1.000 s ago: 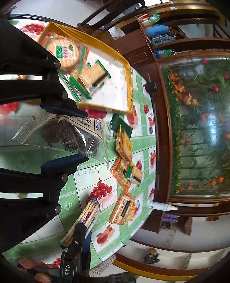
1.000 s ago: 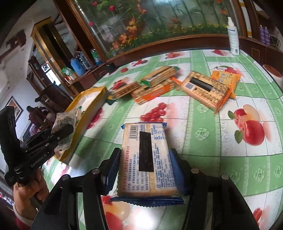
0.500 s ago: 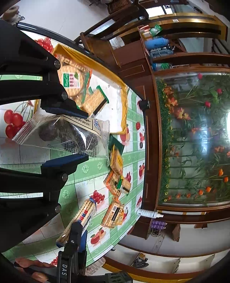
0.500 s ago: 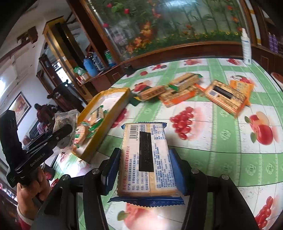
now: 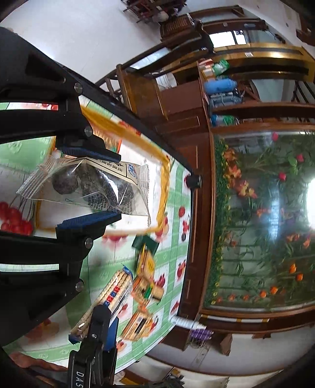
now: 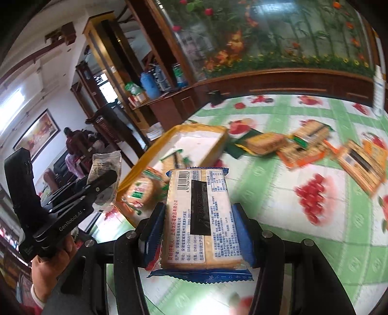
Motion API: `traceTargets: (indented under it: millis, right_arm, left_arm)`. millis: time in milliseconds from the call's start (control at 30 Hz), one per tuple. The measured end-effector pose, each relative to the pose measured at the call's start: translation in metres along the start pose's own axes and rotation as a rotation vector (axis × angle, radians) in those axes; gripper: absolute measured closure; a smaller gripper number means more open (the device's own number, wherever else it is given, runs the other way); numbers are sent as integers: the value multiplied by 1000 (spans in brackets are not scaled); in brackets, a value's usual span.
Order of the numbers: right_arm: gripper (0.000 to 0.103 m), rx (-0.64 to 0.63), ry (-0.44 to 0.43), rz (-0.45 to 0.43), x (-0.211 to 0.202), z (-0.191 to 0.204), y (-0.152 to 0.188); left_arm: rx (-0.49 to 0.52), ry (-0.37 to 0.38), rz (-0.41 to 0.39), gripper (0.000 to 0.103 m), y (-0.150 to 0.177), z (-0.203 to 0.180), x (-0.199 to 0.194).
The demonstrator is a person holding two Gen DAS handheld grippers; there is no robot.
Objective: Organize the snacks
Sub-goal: 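Carry the dark snack bag and white biscuit pack over the white box, then release both packs into the white box and open both tools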
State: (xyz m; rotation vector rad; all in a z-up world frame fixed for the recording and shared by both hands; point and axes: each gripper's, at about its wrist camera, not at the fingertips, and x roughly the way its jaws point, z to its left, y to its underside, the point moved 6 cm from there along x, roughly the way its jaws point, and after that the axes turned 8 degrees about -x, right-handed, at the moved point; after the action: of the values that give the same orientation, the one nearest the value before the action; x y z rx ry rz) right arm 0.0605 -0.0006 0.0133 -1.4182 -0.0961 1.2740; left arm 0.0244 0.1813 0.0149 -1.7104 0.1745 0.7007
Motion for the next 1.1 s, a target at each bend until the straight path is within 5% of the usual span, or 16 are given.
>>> traceTargets:
  millis: [367,733,833,867,900,1100]
  right_arm:
    - [47,-48,-66,28,93,42,-47]
    - [47,-10,-4,58,172,23,-73]
    - [46,-2,-3,78,183,16,-72]
    - [45,1,-7,83,185,15,-70]
    - [44,3,-3,80,185,14,-70]
    - [32,27,-5,27,155,8,-63]
  left_arm:
    - [-82,-52,71,65,2,48,54]
    - [-57,-82,111,64,0,43,79]
    - [-17,-159,130,44,3,42,82]
    - [-5,-189,127,24,3,41,81]
    - [13,-240,106,15,4,40,77]
    - [1,-342,48,15,0,40,49]
